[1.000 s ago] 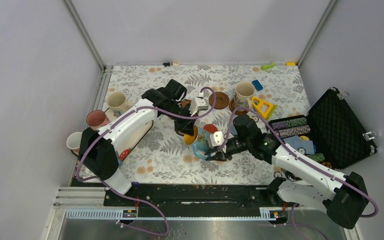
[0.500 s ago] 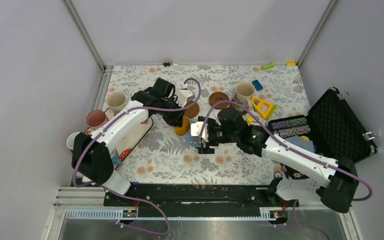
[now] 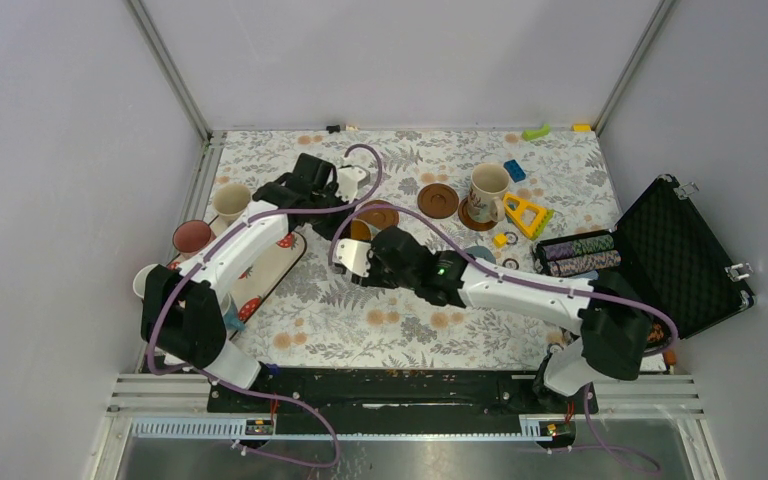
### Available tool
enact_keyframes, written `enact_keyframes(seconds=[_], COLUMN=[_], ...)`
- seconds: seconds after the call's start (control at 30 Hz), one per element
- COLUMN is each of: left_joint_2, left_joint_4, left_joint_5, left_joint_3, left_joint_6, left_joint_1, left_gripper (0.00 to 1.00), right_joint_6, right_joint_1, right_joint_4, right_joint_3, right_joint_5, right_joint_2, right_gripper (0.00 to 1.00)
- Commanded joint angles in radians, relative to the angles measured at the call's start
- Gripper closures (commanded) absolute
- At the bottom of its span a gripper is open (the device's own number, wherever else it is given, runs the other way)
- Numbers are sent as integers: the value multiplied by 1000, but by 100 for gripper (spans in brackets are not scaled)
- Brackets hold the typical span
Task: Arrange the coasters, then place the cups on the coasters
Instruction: Place the cup on the coaster.
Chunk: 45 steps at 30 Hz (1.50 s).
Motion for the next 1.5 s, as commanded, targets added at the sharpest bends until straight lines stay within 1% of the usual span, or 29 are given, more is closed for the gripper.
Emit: enact_keyframes(seconds=[0.0,0.03,0.1,0.17,0.2,0.23,0.27,0.3,0.33,0.43,0.5,0.53,0.6,0.67,0.77,0.87,0.97,1.03,1.17,1.3,1.47], left_joint_2=[-104,-113,-142,-180,-198,-216,-235,-254,-274,-326,-367,-389,-454,-538,-677,-843,-976,-1046,-1093,-1108,-1114], left_joint_4=[78,79,79,75,69,60,54,48,43,4,-33,-63,-108,-136,-164,-179,-152,-97,-80,-76,-76], left_joint_5=[102,99,103,116,125,136,135,129,120,135,164,185,198,163,86,75,87,57,23,19,30], left_joint_3=[5,0,-10,-16,-17,-13,-9,-1,5,37,43,39,3,-68,-195,-324,-433,-489,-484,-496,-503], left_joint_6=[-32,-28,-19,-4,5,15,26,30,37,80,112,133,164,176,189,204,199,164,139,138,140], left_joint_1=[-16,-15,-10,-2,5,20,40,58,107,245,343,386,461,513,530,532,533,532,532,538,550], left_gripper=[100,100,100,100,92,71,23,7,2,1,1,1,1,1,1,1,1,1,1,1,1], right_joint_6=[-24,-38,-64,-78,-81,-84,-83,-80,-74,-25,29,61,125,162,188,246,295,309,347,407,492], right_joint_1=[29,33,38,40,38,35,30,23,11,-51,-119,-173,-259,-326,-406,-491,-549,-565,-567,-568,-581], right_joint_4=[136,150,182,199,199,198,197,192,184,165,154,152,156,175,226,228,213,209,201,188,203], right_joint_3=[78,84,85,90,95,98,98,97,97,97,109,120,144,167,188,244,295,310,322,339,321], right_joint_5=[191,207,237,247,250,248,238,226,215,171,129,113,77,75,105,92,59,15,-8,12,14], right_joint_2=[67,77,86,84,78,69,55,41,27,-12,-29,-33,-28,2,66,146,227,260,299,340,338], right_gripper=[67,77,100,100,100,100,100,100,100,100,100,100,100,100,100,100,100,100,100,100,100])
